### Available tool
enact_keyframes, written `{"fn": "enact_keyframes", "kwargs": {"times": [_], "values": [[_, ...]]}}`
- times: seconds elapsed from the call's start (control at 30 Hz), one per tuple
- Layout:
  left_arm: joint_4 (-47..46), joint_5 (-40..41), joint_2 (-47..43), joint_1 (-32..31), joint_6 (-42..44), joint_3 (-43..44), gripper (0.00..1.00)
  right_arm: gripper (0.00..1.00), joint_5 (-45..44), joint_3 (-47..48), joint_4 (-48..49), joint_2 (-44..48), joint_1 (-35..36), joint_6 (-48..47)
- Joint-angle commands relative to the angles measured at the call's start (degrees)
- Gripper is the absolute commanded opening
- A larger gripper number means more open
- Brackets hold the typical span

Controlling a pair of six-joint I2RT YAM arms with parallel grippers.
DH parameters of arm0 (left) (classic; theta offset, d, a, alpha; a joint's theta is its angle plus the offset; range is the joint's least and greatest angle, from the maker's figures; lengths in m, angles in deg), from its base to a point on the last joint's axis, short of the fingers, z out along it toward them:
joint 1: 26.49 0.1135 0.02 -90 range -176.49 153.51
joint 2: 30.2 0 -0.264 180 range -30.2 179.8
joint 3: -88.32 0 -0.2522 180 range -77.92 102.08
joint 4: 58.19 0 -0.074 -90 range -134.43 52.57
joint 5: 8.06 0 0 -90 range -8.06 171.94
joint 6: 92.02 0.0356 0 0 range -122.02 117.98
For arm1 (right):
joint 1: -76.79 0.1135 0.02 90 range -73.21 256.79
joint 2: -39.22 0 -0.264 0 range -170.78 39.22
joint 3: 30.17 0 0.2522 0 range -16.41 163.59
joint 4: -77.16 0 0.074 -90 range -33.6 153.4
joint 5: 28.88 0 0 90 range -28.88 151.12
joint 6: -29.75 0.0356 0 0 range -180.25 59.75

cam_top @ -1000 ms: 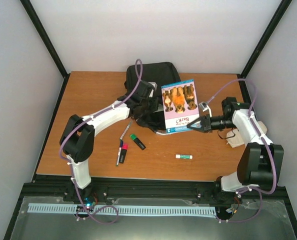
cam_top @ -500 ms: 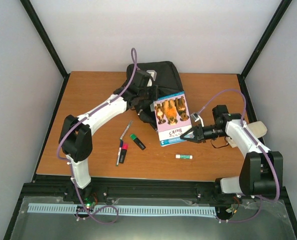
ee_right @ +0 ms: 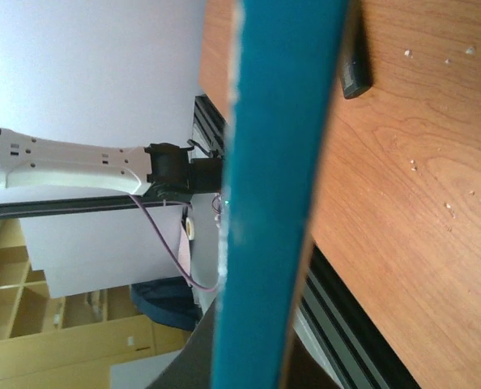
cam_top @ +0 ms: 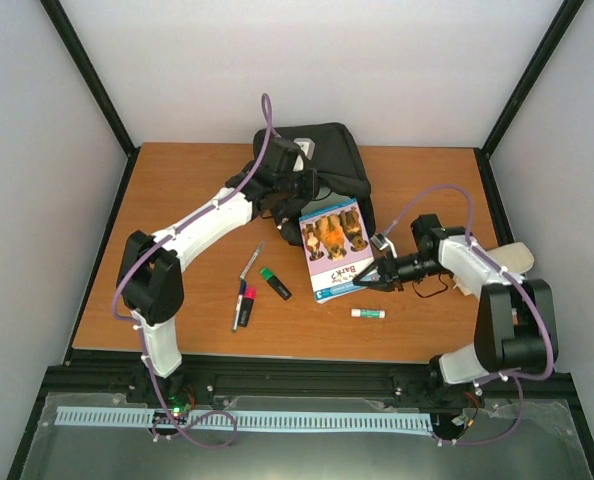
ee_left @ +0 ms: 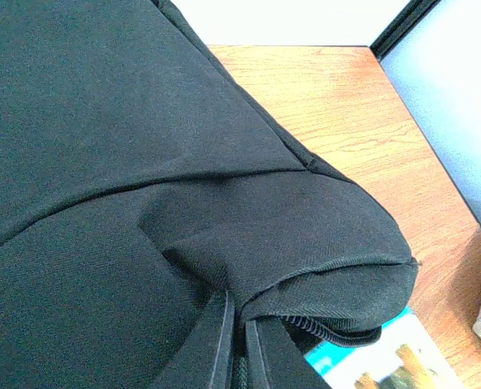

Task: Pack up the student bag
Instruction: Place the book in the student bag.

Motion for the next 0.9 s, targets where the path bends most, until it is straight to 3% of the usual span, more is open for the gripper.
{"fn": "enact_keyframes", "kwargs": {"times": [0.0,0.2,0.4,0.7,0.87], "values": [[-8.0,-3.1,-6.3,0.4,0.1,2.0,0.01,0.03,4.7,4.3,-1.4,-6.1,0.9,-3.4],[-7.8,-3.5,-7.4,0.4,1.8,0.2,0.01,0.03,6.1,8.3,-5.2,-13.3,2.5,-7.9],[-7.3,-6.2,-8.1,0.4,2.9,-1.4,0.01,0.03,8.5,20.0,-19.1,-25.9,2.5,-22.3],[-5.2,-8.8,-8.1,0.2,5.4,-2.7,0.01,0.03,11.6,29.5,-29.8,-40.6,2.4,-32.2],[-3.7,-9.2,-8.2,0.2,7.1,-2.7,0.01,0.03,13.6,31.8,-30.0,-45.3,2.3,-32.6]]}}
